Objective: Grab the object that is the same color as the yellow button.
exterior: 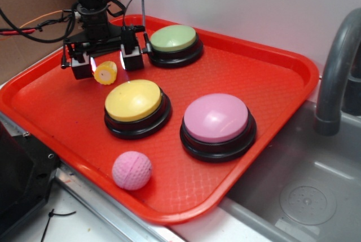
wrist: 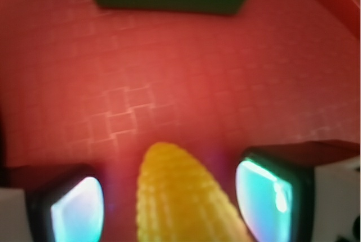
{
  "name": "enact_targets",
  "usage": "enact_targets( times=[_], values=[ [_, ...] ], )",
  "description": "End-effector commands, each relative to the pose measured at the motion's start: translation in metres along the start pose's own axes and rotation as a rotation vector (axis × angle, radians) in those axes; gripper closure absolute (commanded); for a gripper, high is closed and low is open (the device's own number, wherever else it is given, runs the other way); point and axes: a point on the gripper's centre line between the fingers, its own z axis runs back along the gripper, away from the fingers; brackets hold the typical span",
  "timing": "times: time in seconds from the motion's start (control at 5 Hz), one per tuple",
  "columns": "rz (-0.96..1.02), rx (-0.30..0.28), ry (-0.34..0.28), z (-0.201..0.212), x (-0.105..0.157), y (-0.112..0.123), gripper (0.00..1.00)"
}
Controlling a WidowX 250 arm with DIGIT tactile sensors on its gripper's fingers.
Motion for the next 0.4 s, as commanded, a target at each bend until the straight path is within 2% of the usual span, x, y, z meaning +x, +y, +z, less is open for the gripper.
enact_targets(
  times=[0.0, 0.2],
  values=[
    [0.011, -0.046, -0.052, 0.014, 0.002, 0.004, 1.0],
    [-0.016, -0.053, -0.066, 0.025, 0.001, 0.005, 1.0]
  ],
)
